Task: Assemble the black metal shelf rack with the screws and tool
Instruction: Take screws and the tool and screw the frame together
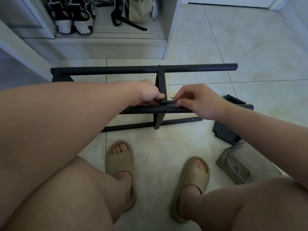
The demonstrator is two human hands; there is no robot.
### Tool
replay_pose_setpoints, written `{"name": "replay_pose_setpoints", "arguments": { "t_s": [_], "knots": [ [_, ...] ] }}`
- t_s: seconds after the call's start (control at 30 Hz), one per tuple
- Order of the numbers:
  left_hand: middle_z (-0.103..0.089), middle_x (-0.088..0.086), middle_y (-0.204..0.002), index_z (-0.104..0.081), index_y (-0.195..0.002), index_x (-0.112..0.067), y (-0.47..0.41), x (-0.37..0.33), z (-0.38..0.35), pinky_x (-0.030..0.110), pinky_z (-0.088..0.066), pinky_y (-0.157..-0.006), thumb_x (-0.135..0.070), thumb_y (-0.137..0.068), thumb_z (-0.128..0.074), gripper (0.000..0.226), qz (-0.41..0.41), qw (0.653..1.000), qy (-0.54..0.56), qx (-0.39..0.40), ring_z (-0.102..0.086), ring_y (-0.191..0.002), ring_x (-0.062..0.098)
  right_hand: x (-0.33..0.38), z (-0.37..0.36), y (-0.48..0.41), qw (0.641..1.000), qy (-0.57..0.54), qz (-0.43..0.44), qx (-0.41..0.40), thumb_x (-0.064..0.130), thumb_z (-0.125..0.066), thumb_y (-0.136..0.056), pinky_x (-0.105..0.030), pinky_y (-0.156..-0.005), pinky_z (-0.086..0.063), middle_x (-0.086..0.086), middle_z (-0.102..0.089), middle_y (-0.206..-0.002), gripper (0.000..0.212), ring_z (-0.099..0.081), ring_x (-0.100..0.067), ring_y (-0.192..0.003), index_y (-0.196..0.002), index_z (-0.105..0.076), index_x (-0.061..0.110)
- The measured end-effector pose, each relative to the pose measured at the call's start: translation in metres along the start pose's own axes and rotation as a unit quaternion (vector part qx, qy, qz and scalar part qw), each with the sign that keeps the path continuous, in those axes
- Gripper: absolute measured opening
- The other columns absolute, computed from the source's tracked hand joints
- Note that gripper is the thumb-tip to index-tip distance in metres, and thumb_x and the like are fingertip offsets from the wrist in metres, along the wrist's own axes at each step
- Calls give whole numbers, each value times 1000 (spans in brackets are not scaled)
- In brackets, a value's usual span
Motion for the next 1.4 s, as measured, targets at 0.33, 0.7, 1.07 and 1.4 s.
{"name": "replay_pose_setpoints", "arguments": {
  "t_s": [0.33, 0.7, 1.07, 1.4],
  "knots": [
    [-75, 2, -101, -67, -107, -12, 1, 1, 1, 33, -43, -85, -20, -98, -62, 13, 3, 1000, 8, -13, -72, -84, 14, -23, 7, -4, 997, 54, -11, -56, 21, -62, -100, -14, -69, -42, 15, -67, -92, 16, -63, -7, -89, -92, -66, 34],
    [-71, 0, -97, -65, -116, -9, -7, 6, -7, 34, -47, -87, -24, -98, -62, 24, 35, 997, -68, -3, -70, -85, 16, -33, -6, -7, 997, 70, -12, -26, 19, -61, -99, -6, -47, -41, 10, -71, -96, 13, -59, 3, -68, -95, -69, 28],
    [-65, 1, -126, -64, -122, -20, 1, 16, -2, 44, -40, -111, -19, -76, -84, 50, -4, 969, -228, 98, -56, -122, 24, -23, -11, -2, 1000, 20, -1, 7, 15, -68, -94, -7, -50, -39, 5, -75, -87, 11, -56, 4, -59, -92, -73, 25],
    [-77, 1, -88, -72, -98, -12, 2, 13, -5, 40, -51, -99, -20, -82, -78, 19, -66, 966, -242, 63, -65, -81, 16, -18, -17, 2, 999, 21, -18, 42, 10, -66, -94, -4, -56, -38, 2, -76, -86, 15, -62, 4, -71, -94, -74, 22]
  ]
}}
Point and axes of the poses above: each hand's wrist, its own y-axis away from the middle knuckle, its own z-axis out of the back of the hand, x = y × z, the point moved 4 cm from there along -y, towards the middle knuckle
